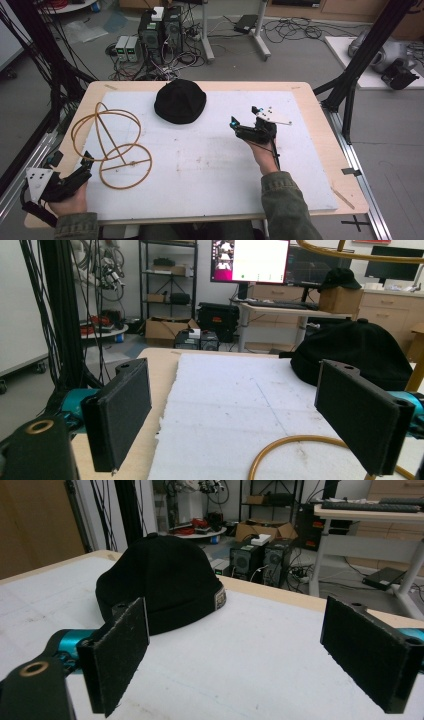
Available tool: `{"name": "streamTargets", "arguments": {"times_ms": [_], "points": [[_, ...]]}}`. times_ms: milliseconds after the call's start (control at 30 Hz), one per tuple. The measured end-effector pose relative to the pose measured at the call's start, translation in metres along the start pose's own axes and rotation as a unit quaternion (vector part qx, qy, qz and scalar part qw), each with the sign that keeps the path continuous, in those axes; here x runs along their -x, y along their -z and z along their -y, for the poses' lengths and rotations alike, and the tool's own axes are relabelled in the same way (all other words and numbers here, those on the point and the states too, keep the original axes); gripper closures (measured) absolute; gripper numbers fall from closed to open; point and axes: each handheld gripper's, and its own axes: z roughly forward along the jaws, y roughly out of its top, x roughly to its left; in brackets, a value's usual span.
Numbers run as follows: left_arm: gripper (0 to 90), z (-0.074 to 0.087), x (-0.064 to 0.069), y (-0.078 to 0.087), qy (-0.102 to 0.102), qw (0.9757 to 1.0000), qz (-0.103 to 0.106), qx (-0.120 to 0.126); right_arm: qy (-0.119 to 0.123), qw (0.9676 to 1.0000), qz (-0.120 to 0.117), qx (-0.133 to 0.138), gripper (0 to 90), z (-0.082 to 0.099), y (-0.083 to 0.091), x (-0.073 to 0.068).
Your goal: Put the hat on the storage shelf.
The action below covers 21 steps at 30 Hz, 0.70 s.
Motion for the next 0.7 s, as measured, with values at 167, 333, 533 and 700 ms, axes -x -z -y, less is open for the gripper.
{"name": "streamTargets", "arguments": {"times_ms": [167, 333, 533, 700], "points": [[15.2, 0.000, 0.000, 0.000, 0.000, 1.0000, 0.000, 0.000, -0.005, 1.0000, -0.007, -0.003, 11.4, -0.004, -0.013, -0.002], [15.2, 0.000, 0.000, -0.001, -0.002, 1.0000, 0.001, -0.002, -0.016, 0.9998, -0.008, 0.001, 11.5, -0.007, -0.023, -0.001], [15.2, 0.000, -0.001, -0.001, -0.004, 1.0000, 0.001, -0.002, -0.015, 0.9998, -0.009, -0.010, 11.4, -0.012, -0.046, -0.007], [15.2, 0.000, 0.000, -0.002, -0.006, 1.0000, 0.000, -0.002, -0.011, 0.9998, -0.009, -0.016, 11.4, -0.017, -0.060, -0.012]]}}
